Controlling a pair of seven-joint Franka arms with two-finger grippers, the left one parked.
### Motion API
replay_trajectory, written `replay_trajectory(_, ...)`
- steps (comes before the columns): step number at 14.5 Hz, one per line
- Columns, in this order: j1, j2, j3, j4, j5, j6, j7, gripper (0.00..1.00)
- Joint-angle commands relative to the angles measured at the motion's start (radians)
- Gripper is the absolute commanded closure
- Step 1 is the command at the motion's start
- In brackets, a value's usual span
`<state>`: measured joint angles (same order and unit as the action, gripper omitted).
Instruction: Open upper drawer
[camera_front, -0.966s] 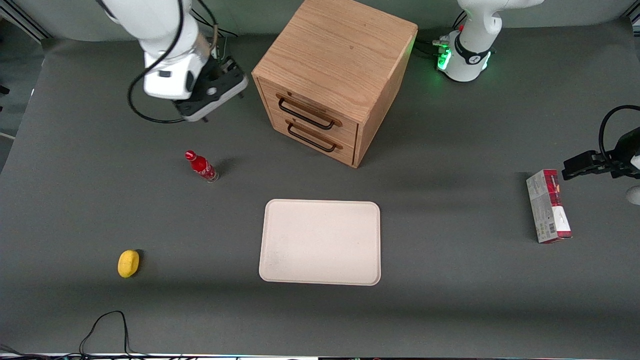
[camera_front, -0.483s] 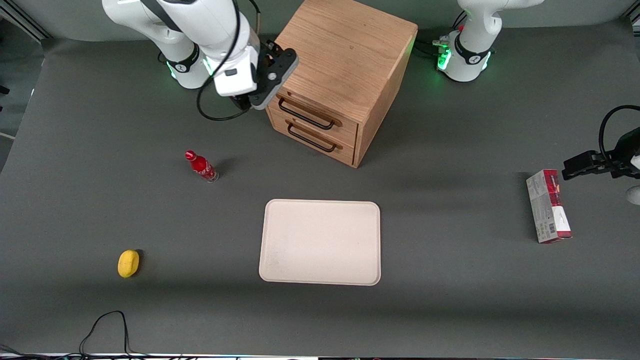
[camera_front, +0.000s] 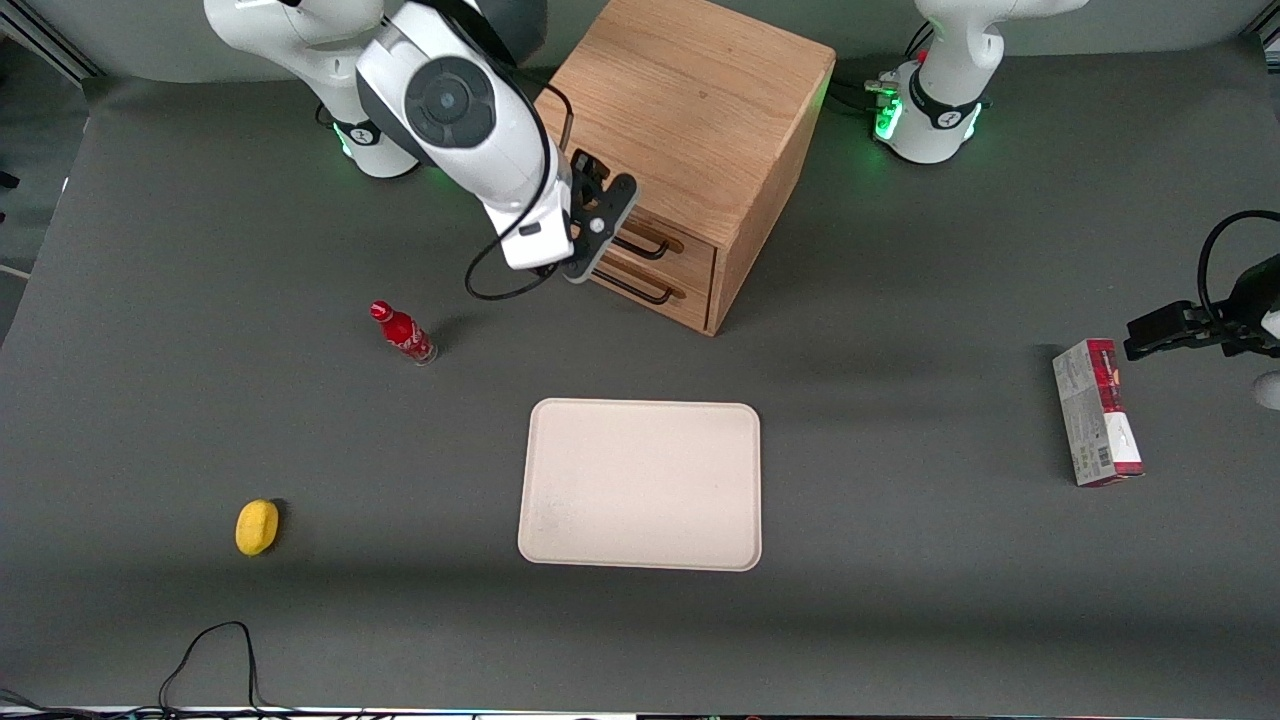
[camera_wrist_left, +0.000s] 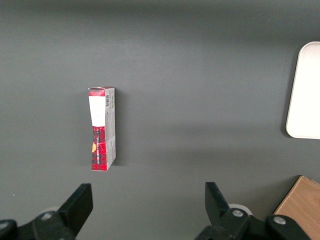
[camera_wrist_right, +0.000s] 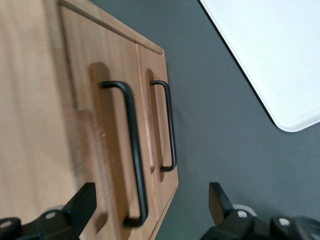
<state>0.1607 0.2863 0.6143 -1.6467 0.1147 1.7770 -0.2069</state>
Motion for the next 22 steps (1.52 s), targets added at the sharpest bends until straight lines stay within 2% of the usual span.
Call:
replay_trajectory(1, 0.006, -0.004, 0.001, -0.071, -0.036, 0.085, -0.022, 0.0)
replay_trajectory(8, 0.023, 0.043, 0.001, -0.097, -0.044, 0.13, -0.014, 0.0)
replay_trajectory(14, 0.02, 0.08, -0.001, -0.094, -0.112, 0.173, -0.022, 0.0)
replay_trajectory(17, 0.013, 0.118, -0.01, -0.049, -0.182, 0.173, -0.025, 0.0)
replay_trajectory(19, 0.01, 0.145, -0.045, -0.001, -0.21, 0.168, -0.025, 0.0)
replay_trajectory(22, 0.01, 0.171, -0.122, 0.057, -0.21, 0.168, -0.063, 0.0)
